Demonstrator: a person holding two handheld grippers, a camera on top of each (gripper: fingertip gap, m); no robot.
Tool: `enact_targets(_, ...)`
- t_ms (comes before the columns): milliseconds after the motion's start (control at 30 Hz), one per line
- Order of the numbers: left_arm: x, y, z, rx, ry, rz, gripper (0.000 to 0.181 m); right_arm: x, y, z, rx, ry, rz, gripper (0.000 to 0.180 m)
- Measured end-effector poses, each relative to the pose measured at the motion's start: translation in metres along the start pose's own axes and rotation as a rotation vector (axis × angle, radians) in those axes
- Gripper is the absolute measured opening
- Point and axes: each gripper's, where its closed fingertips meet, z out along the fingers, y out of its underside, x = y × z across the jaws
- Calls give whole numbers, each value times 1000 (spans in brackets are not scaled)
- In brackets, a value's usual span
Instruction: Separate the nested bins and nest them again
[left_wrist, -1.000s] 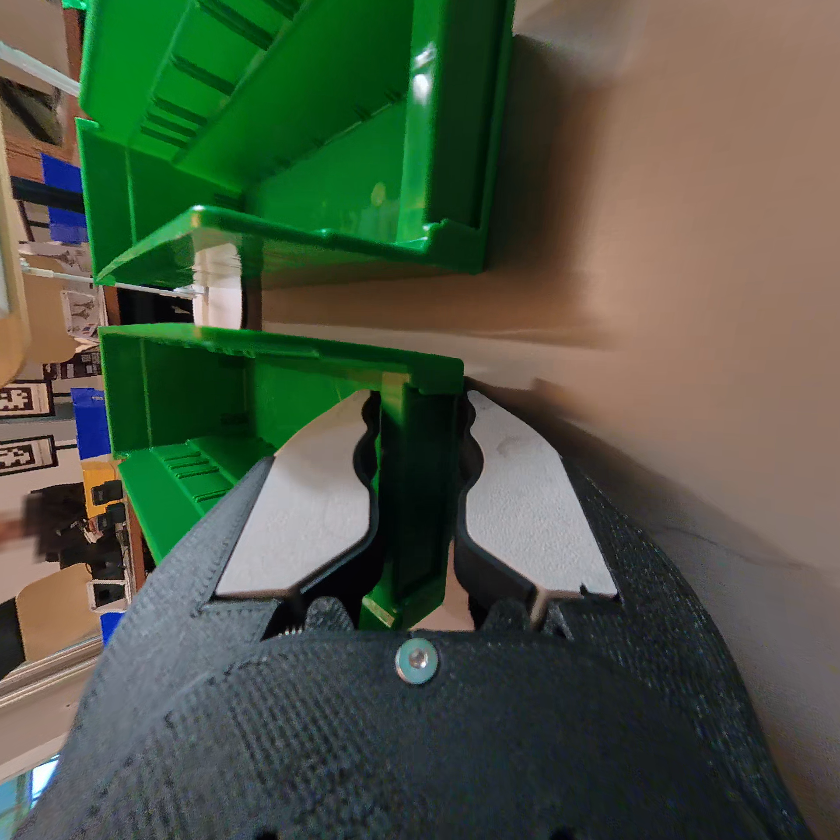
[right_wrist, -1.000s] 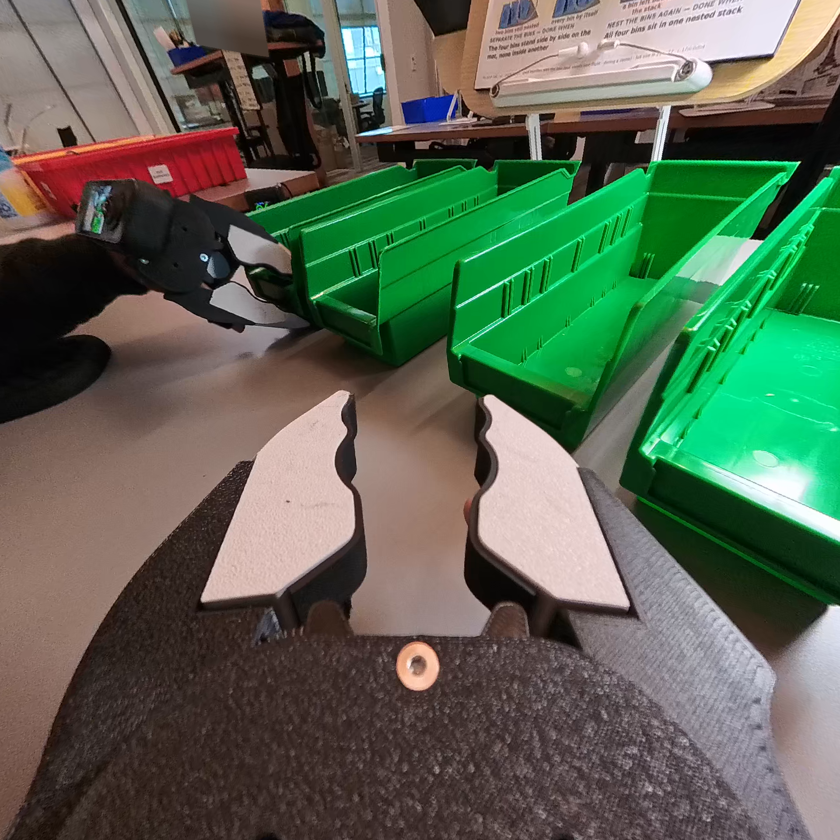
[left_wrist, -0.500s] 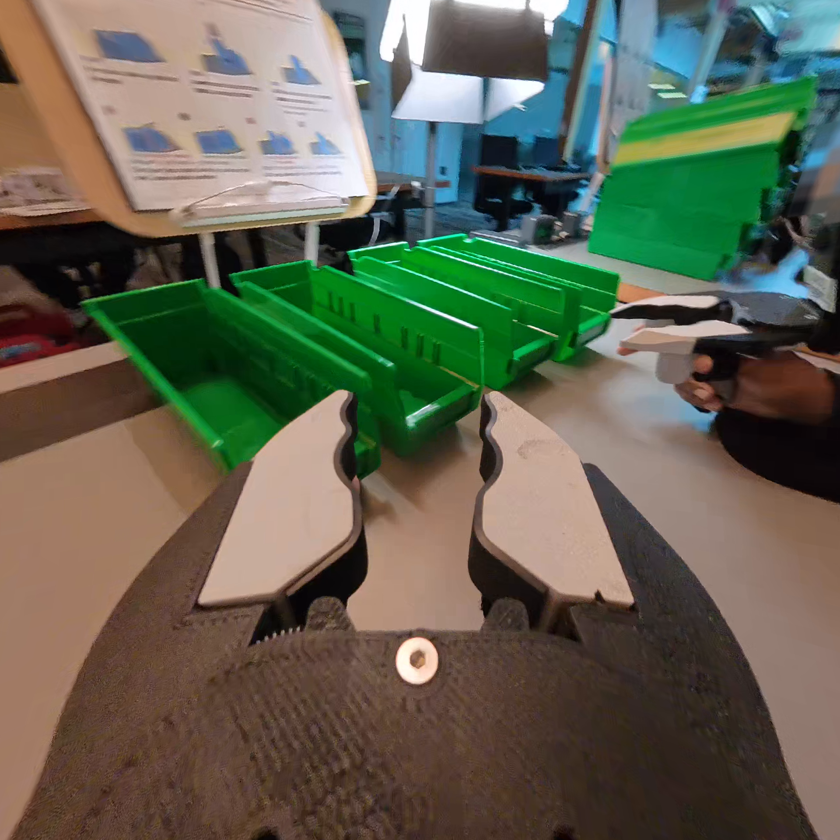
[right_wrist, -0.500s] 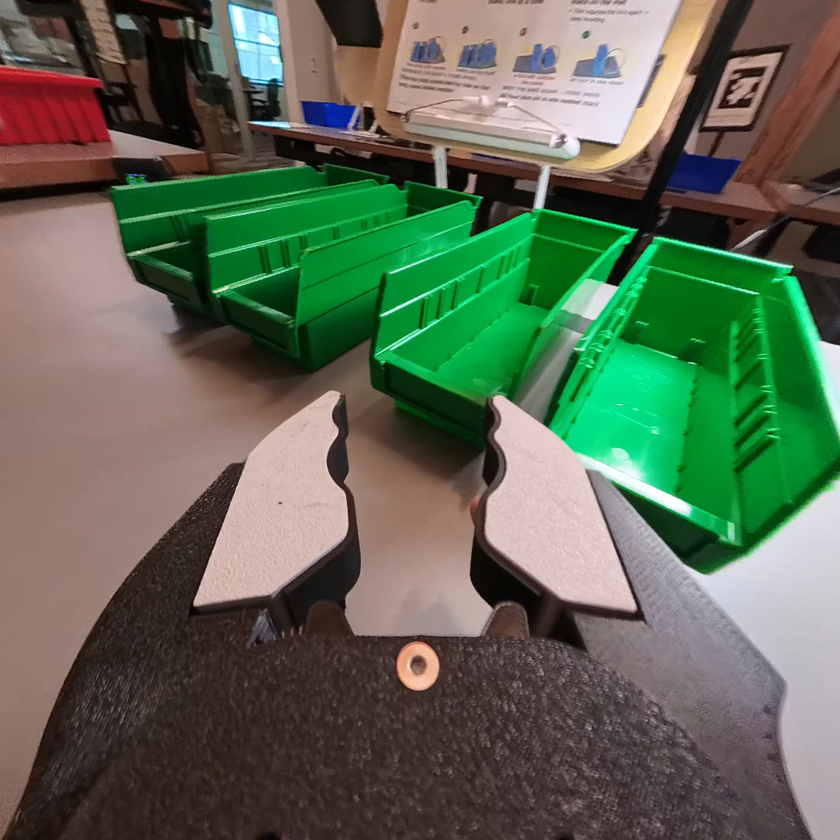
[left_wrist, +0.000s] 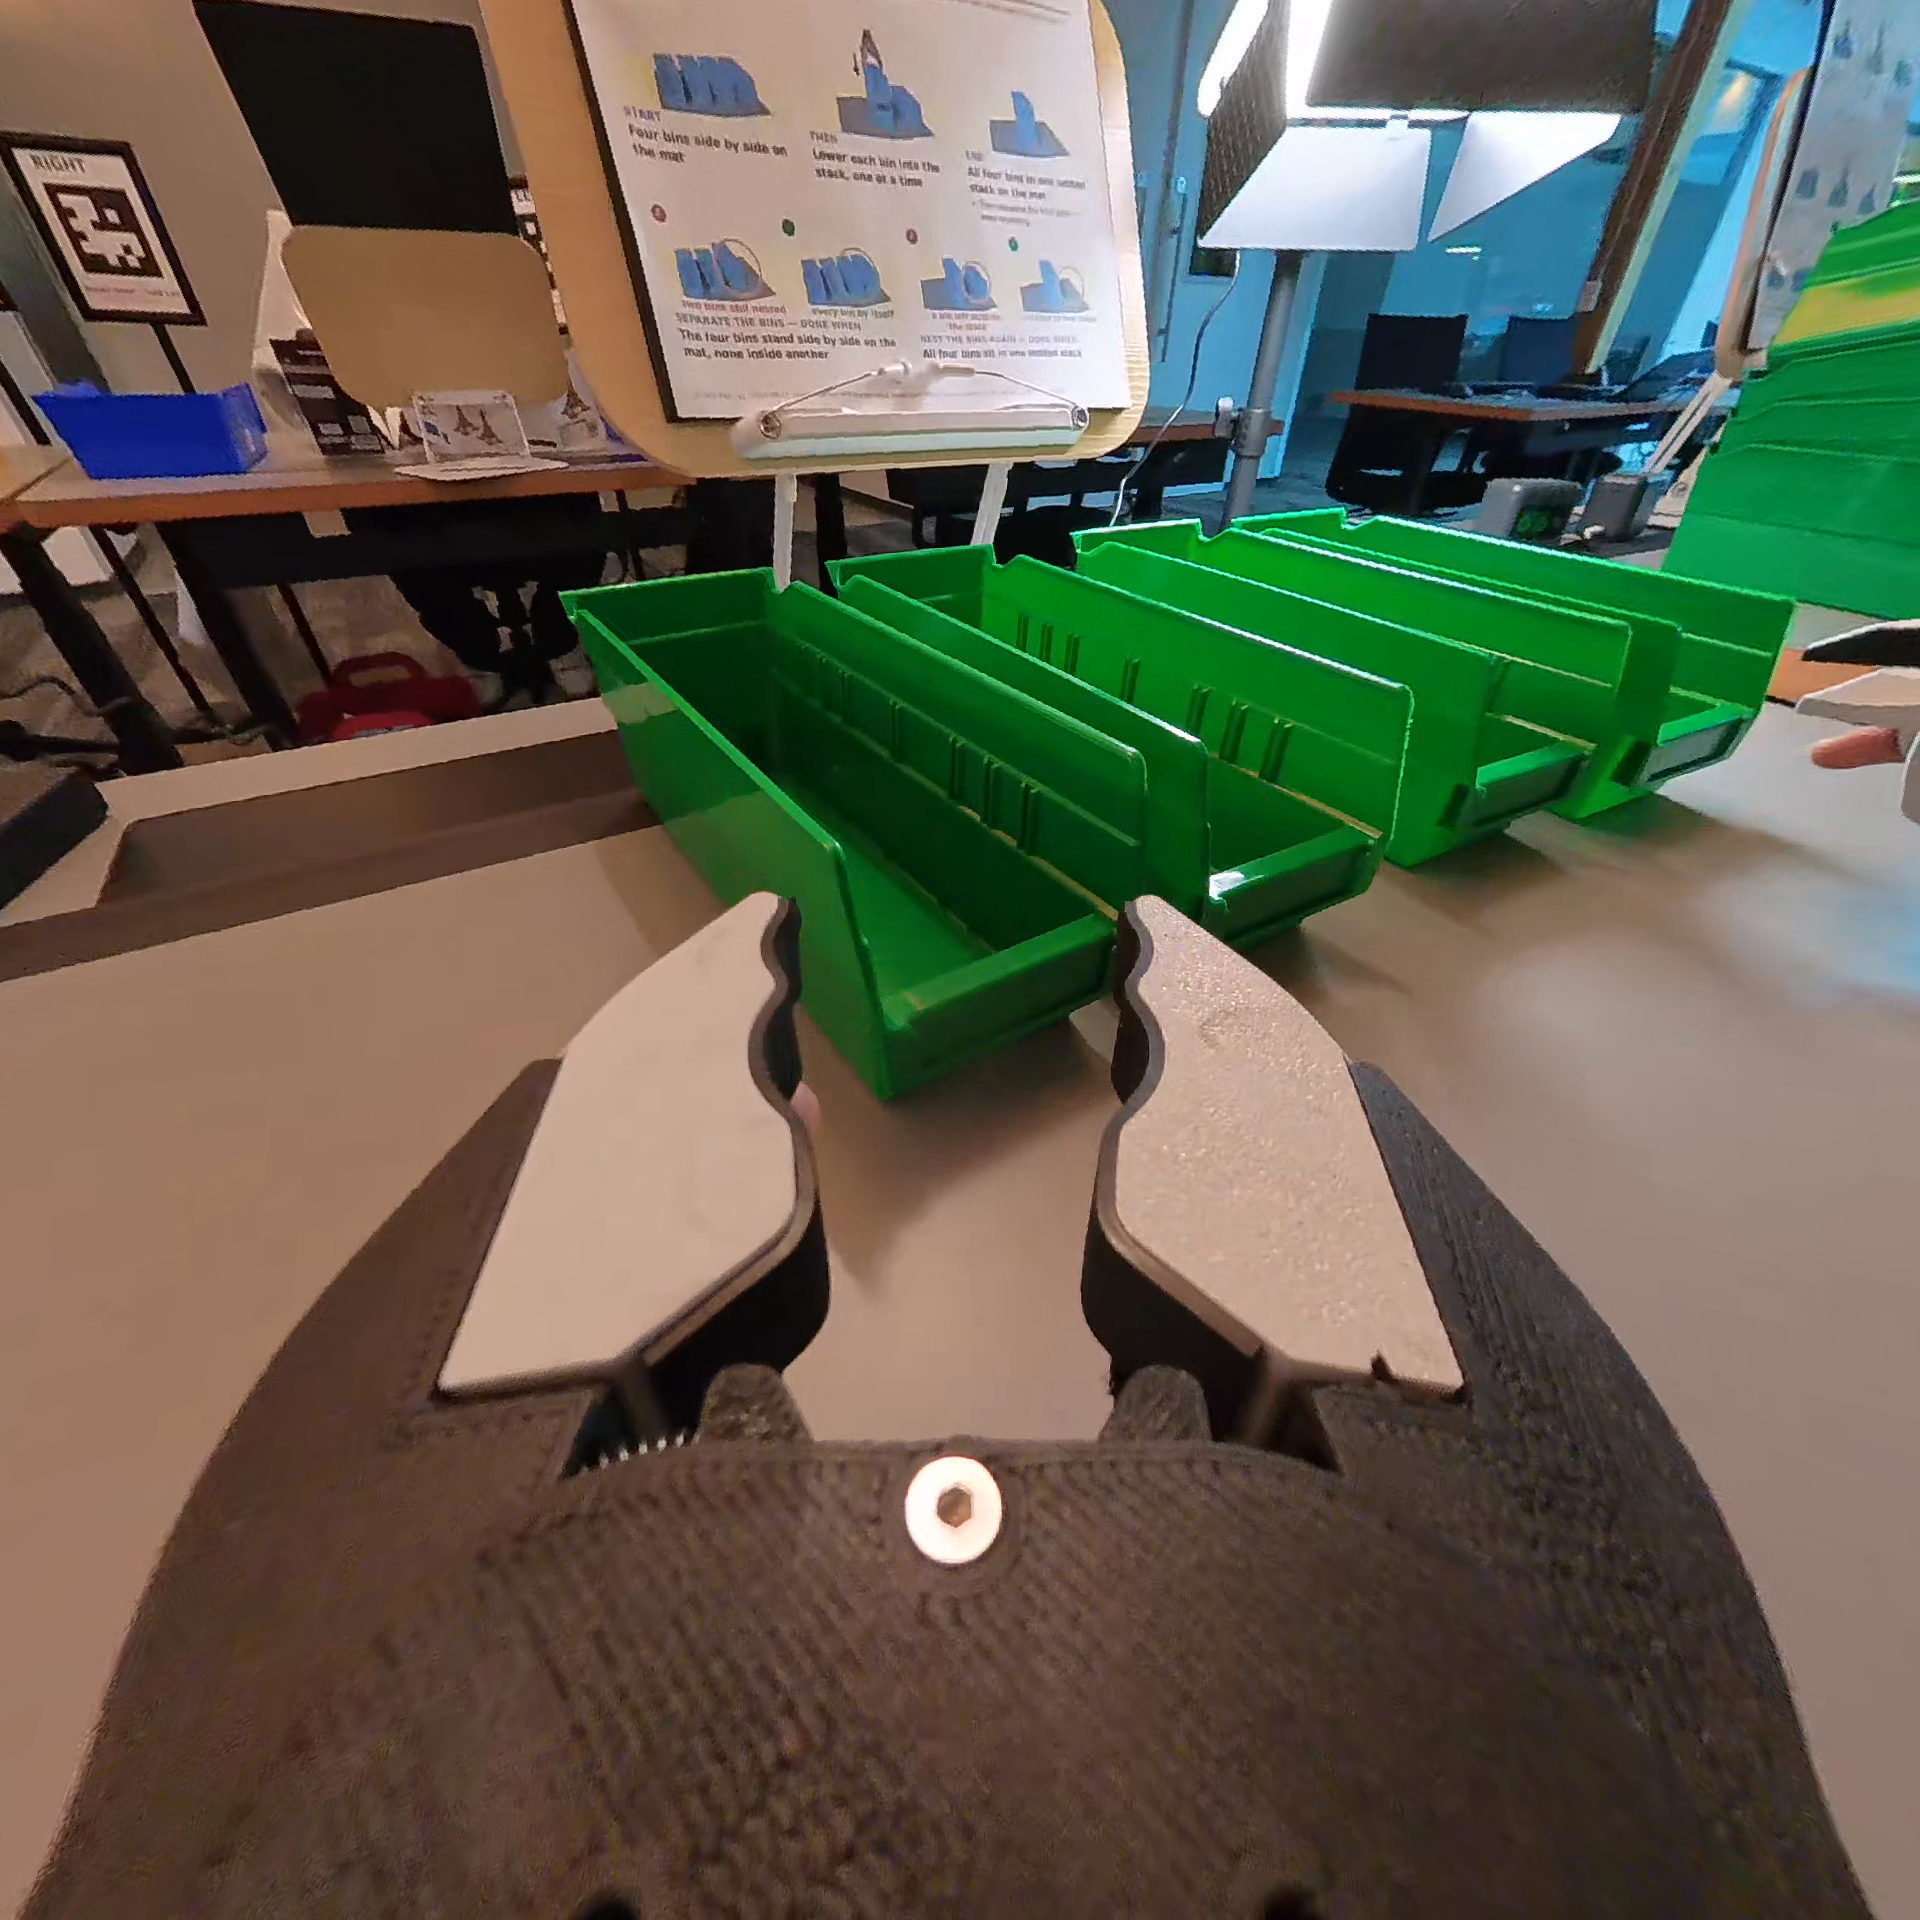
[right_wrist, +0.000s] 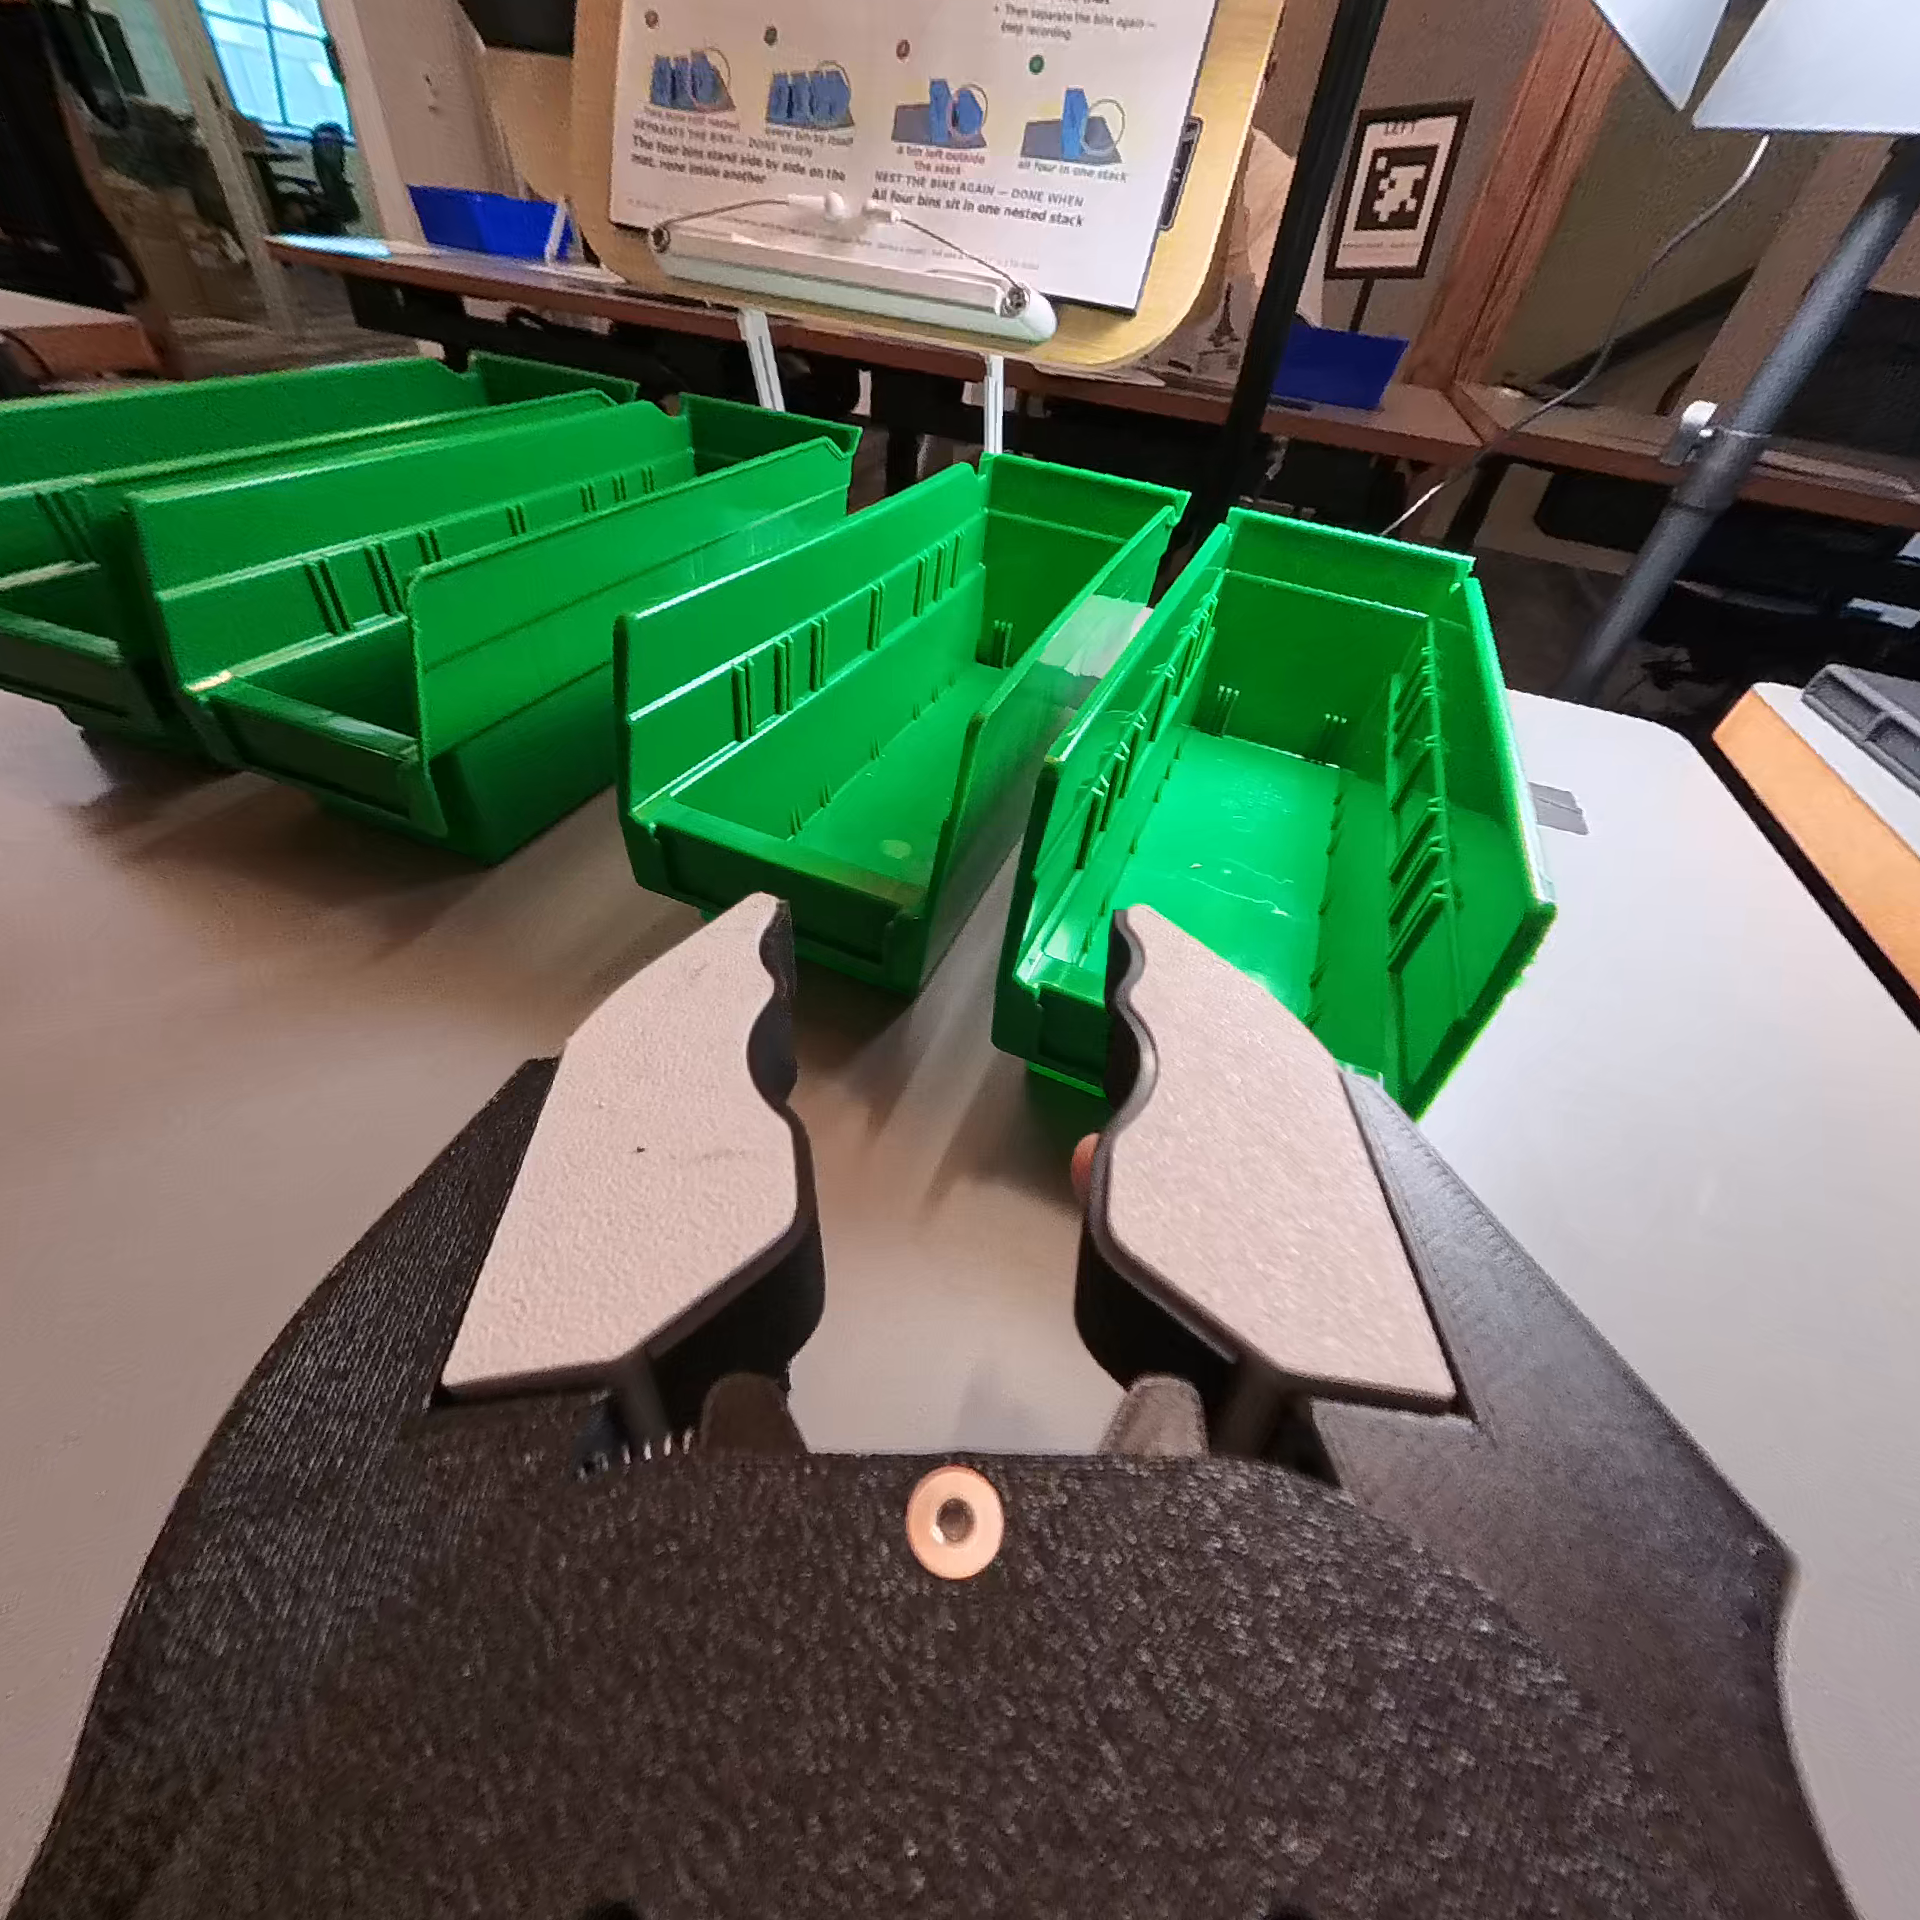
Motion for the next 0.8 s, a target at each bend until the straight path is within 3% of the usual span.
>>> enact_targets(300,13,8,5,-25,26,74,58,18,40,17,-215,61,-91,37)
enact_targets(800,18,19,10,-70,35,108,57,48,57,30,-344,162,-21,32)
